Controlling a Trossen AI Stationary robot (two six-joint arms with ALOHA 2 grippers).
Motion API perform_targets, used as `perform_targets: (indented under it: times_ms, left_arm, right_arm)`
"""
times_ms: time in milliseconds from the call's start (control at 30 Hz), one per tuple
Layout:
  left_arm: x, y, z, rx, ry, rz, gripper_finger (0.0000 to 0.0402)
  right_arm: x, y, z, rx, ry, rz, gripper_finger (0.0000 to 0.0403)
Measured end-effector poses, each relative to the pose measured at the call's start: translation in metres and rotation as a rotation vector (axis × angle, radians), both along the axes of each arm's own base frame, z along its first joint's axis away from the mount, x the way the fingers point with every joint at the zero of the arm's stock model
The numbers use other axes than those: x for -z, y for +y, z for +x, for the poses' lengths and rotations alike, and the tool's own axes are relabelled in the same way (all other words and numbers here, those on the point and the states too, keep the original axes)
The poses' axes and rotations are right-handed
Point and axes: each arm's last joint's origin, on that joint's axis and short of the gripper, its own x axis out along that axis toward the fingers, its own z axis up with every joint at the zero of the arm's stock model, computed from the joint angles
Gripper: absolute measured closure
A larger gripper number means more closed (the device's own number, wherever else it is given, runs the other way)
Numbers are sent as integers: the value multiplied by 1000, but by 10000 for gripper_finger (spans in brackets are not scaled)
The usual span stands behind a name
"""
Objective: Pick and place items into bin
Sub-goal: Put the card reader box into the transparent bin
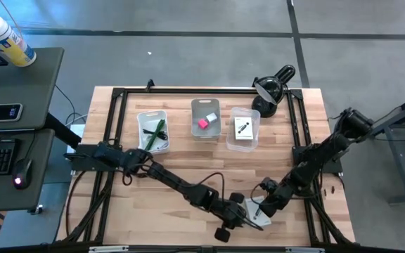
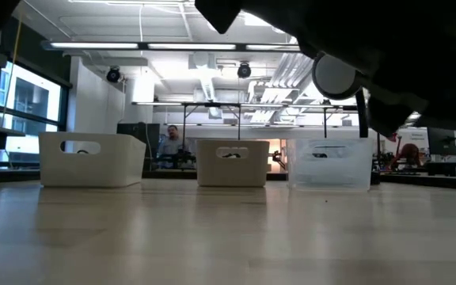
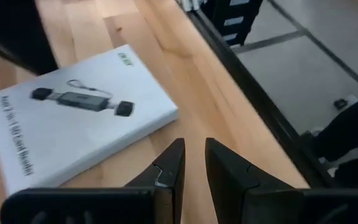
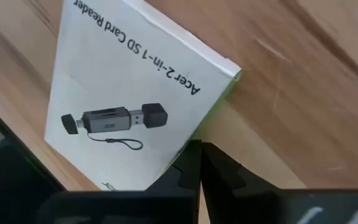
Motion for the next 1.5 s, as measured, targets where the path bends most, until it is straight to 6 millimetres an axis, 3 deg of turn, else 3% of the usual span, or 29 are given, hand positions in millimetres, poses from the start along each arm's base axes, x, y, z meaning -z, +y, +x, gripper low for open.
perform_targets:
  times_ms: [433, 1033, 1167, 1500]
  left_arm:
    - [-2, 11, -5, 8, 97, 29, 350]
    - [-18, 18, -32, 120, 325, 154, 351]
    - [-23, 11, -31, 190, 287, 109, 351]
    - [-39, -30, -15, 247, -76, -2, 351]
  right_arm:
    - [-2, 5, 10, 45, -78, 69, 402]
    - [6, 11, 71, -1, -132, 29, 399]
    - [3, 6, 69, 16, -118, 2, 401]
    - [-9, -6, 48, 14, 22, -83, 401]
